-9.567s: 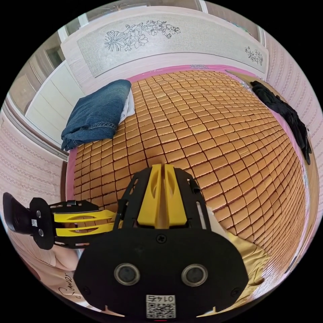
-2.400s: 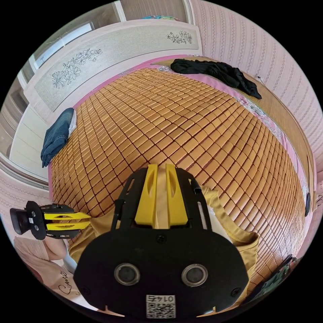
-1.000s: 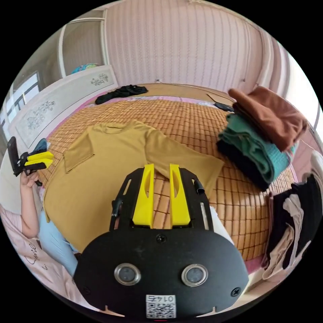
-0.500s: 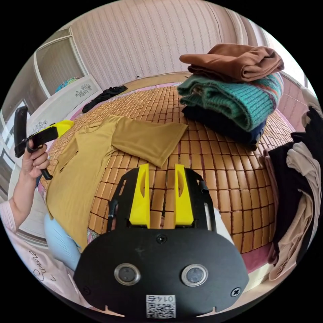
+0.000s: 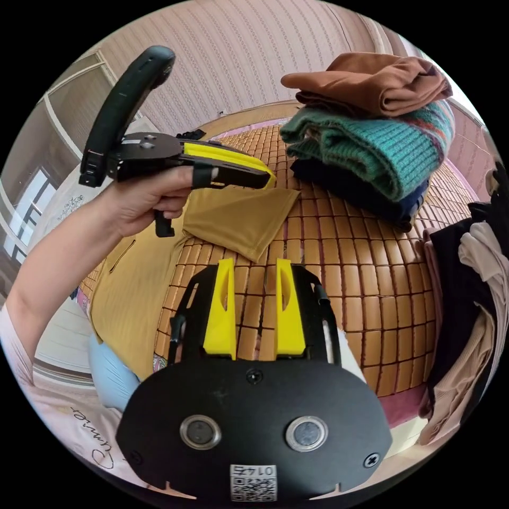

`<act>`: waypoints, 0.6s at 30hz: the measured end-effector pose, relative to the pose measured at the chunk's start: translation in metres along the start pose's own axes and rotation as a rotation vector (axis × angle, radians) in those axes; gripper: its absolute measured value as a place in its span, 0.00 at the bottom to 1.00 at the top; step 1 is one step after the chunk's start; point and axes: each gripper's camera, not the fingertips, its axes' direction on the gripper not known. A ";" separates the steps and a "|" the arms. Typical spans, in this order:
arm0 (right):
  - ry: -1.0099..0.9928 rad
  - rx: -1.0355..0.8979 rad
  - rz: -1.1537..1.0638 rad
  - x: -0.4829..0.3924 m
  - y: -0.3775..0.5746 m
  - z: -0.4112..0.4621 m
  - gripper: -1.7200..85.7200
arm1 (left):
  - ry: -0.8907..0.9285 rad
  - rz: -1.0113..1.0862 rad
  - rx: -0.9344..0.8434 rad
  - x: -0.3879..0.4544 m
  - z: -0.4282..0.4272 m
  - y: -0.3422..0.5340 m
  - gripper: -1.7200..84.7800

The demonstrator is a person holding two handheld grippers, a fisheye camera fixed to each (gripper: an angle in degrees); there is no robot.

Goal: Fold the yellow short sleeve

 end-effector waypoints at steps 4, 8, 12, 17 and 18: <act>0.020 -0.009 -0.022 0.000 -0.001 0.012 0.14 | -0.019 0.014 -0.059 0.013 0.025 -0.025 0.11; 0.055 -0.048 -0.030 -0.006 -0.005 0.023 0.13 | 0.014 -0.027 -0.059 0.013 0.039 -0.033 0.12; 0.099 -0.072 -0.073 -0.014 -0.005 0.033 0.08 | 0.059 -0.021 -0.037 0.015 0.039 -0.034 0.09; 0.074 -0.060 -0.060 -0.005 -0.001 0.031 0.05 | 0.037 -0.032 -0.047 0.019 0.035 -0.037 0.03; 0.052 -0.049 -0.050 0.000 0.001 0.030 0.04 | 0.030 -0.032 -0.046 0.019 0.034 -0.037 0.03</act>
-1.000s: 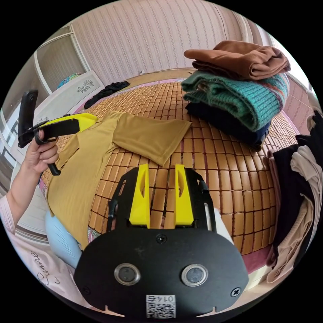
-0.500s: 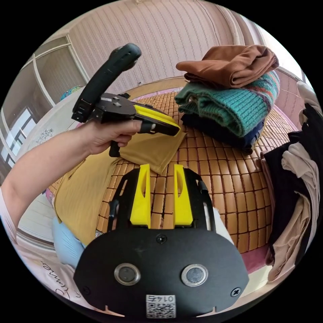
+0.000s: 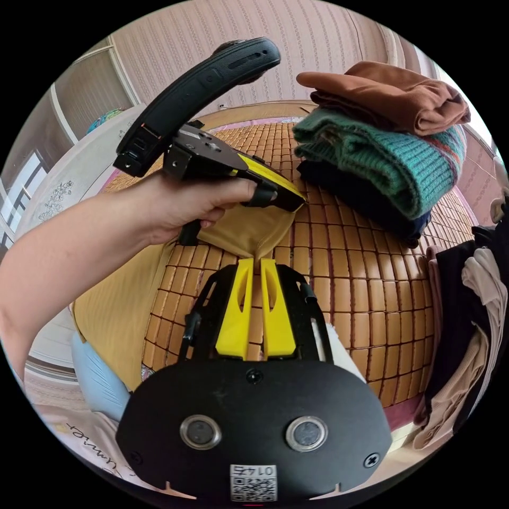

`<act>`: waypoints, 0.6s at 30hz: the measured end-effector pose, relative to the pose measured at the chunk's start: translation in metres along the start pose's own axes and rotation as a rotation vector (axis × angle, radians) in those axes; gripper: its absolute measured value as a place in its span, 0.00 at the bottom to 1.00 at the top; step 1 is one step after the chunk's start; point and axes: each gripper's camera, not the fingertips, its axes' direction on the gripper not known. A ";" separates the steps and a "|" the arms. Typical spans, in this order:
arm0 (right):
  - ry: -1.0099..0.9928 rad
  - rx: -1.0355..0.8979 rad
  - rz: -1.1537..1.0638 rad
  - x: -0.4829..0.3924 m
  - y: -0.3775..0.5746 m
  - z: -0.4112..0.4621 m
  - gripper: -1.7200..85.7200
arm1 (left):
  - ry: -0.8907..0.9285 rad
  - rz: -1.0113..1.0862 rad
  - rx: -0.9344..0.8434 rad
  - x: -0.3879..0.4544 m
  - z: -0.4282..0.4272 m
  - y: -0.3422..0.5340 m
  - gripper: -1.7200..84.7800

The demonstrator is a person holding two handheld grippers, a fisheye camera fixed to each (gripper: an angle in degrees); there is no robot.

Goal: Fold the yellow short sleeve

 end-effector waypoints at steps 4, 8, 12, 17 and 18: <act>-0.045 0.035 0.018 0.010 0.005 -0.003 0.04 | 0.010 -0.036 0.037 -0.006 -0.014 0.006 0.02; -0.053 0.045 0.013 0.013 0.007 -0.002 0.03 | 0.023 -0.071 0.056 -0.017 -0.028 0.014 0.02; -0.070 0.054 0.013 0.017 0.008 -0.001 0.03 | 0.029 -0.081 0.075 -0.022 -0.040 0.025 0.02; -0.086 0.062 0.014 0.022 0.009 0.001 0.03 | 0.018 -0.082 0.091 -0.032 -0.055 0.051 0.01; -0.090 0.065 0.013 0.022 0.009 0.002 0.03 | 0.017 -0.085 0.091 -0.034 -0.056 0.054 0.01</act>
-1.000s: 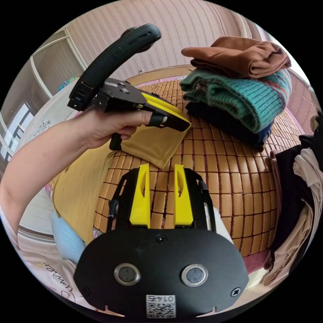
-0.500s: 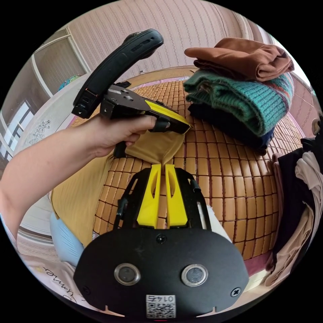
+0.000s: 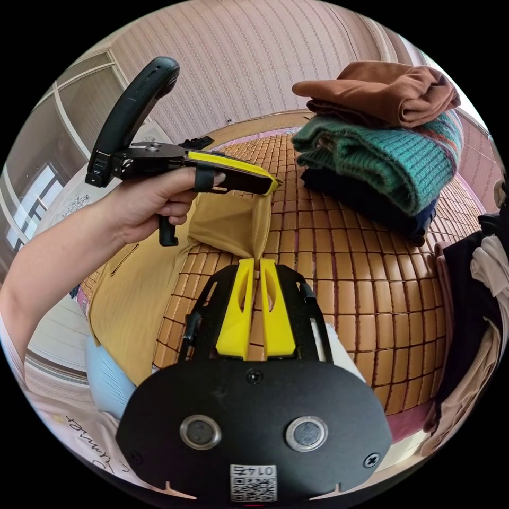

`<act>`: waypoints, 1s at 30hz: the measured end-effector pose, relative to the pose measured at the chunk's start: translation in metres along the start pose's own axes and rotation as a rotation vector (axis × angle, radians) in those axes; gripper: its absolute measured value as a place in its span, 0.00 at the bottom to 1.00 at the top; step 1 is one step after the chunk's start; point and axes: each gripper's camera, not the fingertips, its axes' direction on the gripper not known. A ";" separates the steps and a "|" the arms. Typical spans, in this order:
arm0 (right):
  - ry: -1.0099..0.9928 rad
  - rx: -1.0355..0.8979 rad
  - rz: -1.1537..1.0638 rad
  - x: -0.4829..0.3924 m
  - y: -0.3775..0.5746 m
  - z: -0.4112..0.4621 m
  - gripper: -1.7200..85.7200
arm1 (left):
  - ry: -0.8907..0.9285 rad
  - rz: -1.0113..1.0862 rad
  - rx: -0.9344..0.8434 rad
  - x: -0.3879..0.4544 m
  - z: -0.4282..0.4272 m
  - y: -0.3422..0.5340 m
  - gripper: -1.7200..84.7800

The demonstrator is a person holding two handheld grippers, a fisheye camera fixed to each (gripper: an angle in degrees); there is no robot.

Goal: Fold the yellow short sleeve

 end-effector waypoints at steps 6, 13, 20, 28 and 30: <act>-0.006 0.009 -0.019 -0.003 -0.001 0.004 0.03 | 0.028 -0.050 0.016 -0.025 -0.017 0.035 0.01; -0.058 0.080 -0.060 -0.011 -0.002 0.001 0.03 | 0.073 -0.098 0.123 -0.053 -0.067 0.094 0.01; -0.232 0.205 -0.237 -0.041 -0.003 -0.009 0.03 | 0.021 -0.148 0.286 -0.081 -0.149 0.199 0.01; -0.400 -0.046 -0.511 -0.095 -0.018 0.035 0.03 | -0.022 -0.358 0.179 -0.106 -0.134 0.350 0.01; -0.391 -0.121 -0.556 -0.106 -0.020 0.046 0.03 | 0.009 -0.413 0.171 -0.112 -0.128 0.371 0.01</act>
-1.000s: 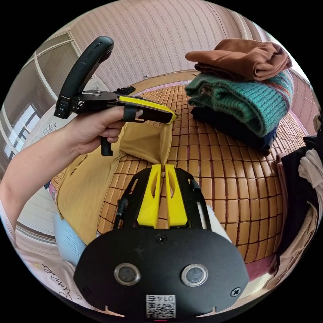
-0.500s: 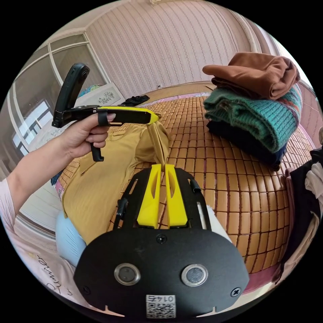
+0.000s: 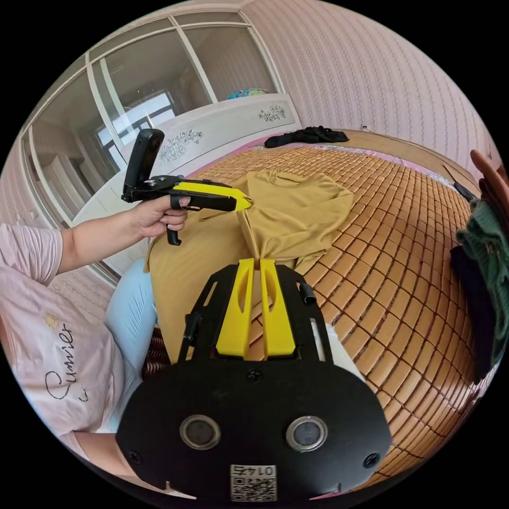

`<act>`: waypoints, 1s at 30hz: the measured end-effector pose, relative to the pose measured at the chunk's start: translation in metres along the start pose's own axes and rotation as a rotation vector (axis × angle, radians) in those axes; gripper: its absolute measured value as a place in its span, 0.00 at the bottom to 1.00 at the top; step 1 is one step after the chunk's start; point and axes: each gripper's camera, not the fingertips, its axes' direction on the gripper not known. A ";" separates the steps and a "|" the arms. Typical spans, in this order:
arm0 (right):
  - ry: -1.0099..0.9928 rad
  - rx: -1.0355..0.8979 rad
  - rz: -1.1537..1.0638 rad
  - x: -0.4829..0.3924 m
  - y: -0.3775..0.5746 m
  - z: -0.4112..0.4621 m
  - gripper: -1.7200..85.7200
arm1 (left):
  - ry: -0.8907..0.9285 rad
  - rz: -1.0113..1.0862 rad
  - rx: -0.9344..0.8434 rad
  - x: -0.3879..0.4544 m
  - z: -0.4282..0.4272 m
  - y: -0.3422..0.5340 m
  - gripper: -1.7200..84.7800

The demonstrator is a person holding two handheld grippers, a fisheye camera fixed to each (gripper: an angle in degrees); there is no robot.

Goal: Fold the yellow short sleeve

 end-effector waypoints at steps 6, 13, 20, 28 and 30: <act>0.030 -0.076 -0.087 -0.013 -0.015 0.014 0.03 | 0.028 -0.036 0.022 -0.018 -0.012 0.028 0.01; -0.059 -0.082 -0.077 -0.003 -0.026 0.016 0.03 | 0.035 -0.027 -0.020 -0.034 -0.017 0.052 0.01; -0.079 -0.133 -0.110 -0.006 -0.037 0.023 0.03 | 0.068 -0.060 -0.070 -0.051 -0.015 0.078 0.01; -0.123 -0.151 -0.119 -0.006 -0.045 0.022 0.04 | 0.024 -0.054 -0.178 -0.061 -0.010 0.087 0.03; -0.132 -0.159 -0.119 -0.006 -0.045 0.021 0.04 | 0.026 -0.058 -0.191 -0.064 -0.013 0.090 0.04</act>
